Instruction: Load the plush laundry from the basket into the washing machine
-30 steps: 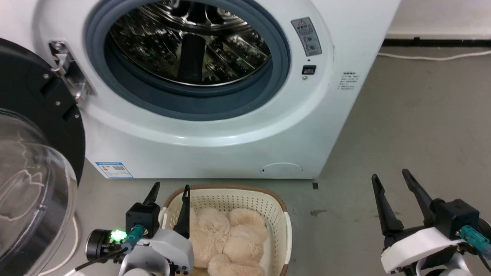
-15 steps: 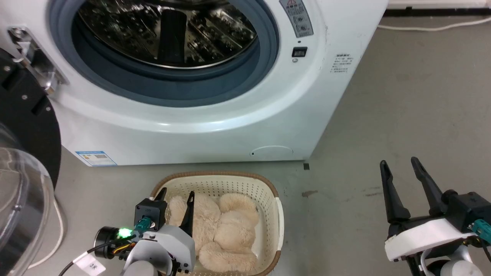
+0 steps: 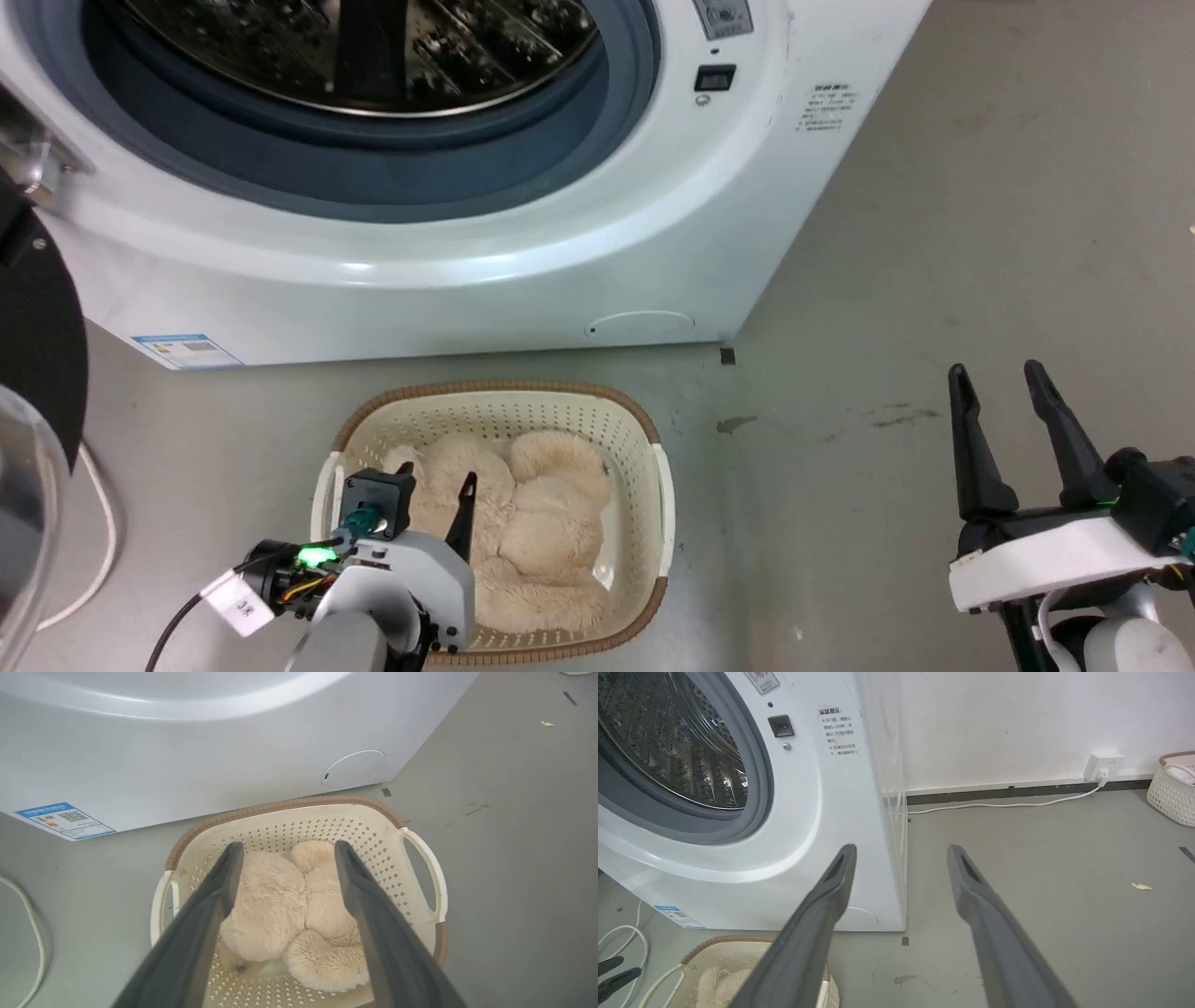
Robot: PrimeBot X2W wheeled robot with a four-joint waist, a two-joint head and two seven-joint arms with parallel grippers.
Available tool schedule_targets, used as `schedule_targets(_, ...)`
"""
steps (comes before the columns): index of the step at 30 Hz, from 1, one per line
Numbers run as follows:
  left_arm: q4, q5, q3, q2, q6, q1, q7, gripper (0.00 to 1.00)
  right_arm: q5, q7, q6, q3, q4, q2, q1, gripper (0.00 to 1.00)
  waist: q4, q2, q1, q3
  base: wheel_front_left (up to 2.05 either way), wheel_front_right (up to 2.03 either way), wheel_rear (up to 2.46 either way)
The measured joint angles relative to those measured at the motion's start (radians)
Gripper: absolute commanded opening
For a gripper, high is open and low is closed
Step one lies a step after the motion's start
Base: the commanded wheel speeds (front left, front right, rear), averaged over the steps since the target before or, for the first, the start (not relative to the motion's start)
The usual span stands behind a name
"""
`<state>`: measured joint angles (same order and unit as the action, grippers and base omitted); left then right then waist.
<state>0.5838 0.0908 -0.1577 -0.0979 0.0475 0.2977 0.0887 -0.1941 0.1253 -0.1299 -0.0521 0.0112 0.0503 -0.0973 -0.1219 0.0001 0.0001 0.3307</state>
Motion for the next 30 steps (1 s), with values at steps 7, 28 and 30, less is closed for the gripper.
schedule_targets(7, 0.093, 0.011, -0.026, -0.007, 0.008, 0.058, -0.009, 1.00, -0.024, 0.012, 0.000, -0.005, 0.001, 0.000, -0.023, 1.00, -0.014, -0.0001, 0.0000, 0.051, 0.00, 0.00, 0.00)
schedule_targets(28, 0.332, 0.090, -0.052, -0.073, -0.018, 0.216, -0.084, 1.00, -0.119, 0.057, 0.000, -0.014, 0.002, 0.000, -0.103, 1.00, -0.078, 0.0000, 0.0000, 0.222, 0.00, 0.00, 0.00)
schedule_targets(30, 0.353, 0.098, -0.052, -0.078, -0.026, 0.234, -0.091, 1.00, -0.127, 0.060, 0.000, -0.016, 0.002, 0.000, -0.108, 1.00, -0.085, 0.0000, 0.0000, 0.239, 0.00, 0.00, 0.00)
